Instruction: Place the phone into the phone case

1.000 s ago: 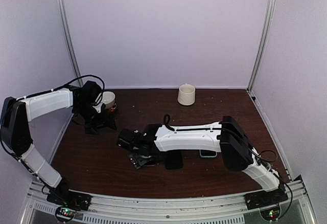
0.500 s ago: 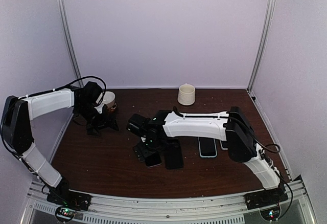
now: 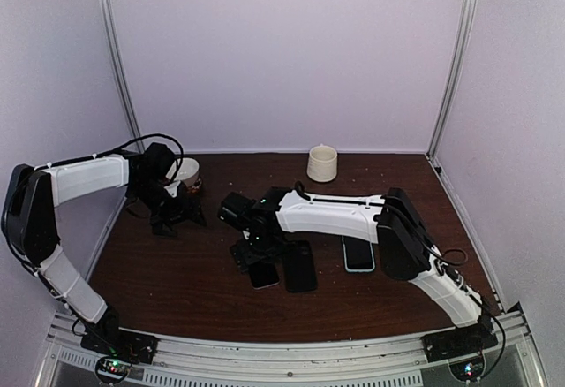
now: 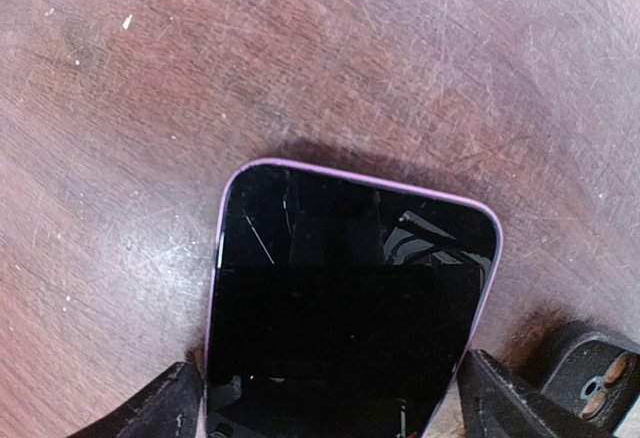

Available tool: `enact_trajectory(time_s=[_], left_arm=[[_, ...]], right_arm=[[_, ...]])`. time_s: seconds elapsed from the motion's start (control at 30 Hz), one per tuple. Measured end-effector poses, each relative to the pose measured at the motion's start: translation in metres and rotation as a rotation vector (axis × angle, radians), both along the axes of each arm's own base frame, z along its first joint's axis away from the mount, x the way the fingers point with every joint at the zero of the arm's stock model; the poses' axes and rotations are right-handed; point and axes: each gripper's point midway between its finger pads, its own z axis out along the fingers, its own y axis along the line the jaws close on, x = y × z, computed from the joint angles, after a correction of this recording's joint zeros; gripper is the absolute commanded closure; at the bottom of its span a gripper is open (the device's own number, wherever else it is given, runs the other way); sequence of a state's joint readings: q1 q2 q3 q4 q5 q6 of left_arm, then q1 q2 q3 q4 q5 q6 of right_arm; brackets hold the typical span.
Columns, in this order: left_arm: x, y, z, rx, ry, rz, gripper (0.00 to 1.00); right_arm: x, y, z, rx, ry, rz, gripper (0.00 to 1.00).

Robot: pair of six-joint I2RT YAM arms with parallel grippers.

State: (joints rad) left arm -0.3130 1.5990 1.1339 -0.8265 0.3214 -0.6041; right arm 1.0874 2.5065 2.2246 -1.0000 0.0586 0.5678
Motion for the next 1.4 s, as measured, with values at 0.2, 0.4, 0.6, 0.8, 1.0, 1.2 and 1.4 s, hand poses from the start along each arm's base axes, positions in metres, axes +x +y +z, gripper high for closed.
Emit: enact_trajectory(time_s=[0.2,0.4,0.6,0.8,1.0,1.2,1.4], left_arm=[[0.002,0.002,0.0,-0.001,-0.005,0.006,0.02],[0.004,0.006,0.005,0.017,-0.034,0.014,0.02],[0.004,0.007,0.009,0.02,-0.05,0.016,0.03],[0.005,0.007,0.009,0.022,-0.052,0.017,0.03],[0.004,0.007,0.008,0.022,-0.05,0.017,0.03],[0.004,0.007,0.01,0.02,-0.055,0.016,0.02],[0.004,0.008,0.011,0.021,-0.059,0.014,0.02]], right_arm=[[-0.003,0.001,-0.001,0.013,0.022,-0.022,0.17],[-0.004,0.001,-0.002,0.025,0.026,-0.04,0.35],[-0.007,0.002,0.001,0.042,0.022,-0.034,0.42],[-0.019,-0.008,0.014,0.087,-0.029,-0.019,0.49],[-0.027,-0.025,0.077,0.217,-0.245,-0.032,0.51],[-0.022,-0.04,0.096,0.284,-0.39,-0.101,0.53],[-0.02,-0.072,0.07,0.192,-0.438,-0.185,0.55]])
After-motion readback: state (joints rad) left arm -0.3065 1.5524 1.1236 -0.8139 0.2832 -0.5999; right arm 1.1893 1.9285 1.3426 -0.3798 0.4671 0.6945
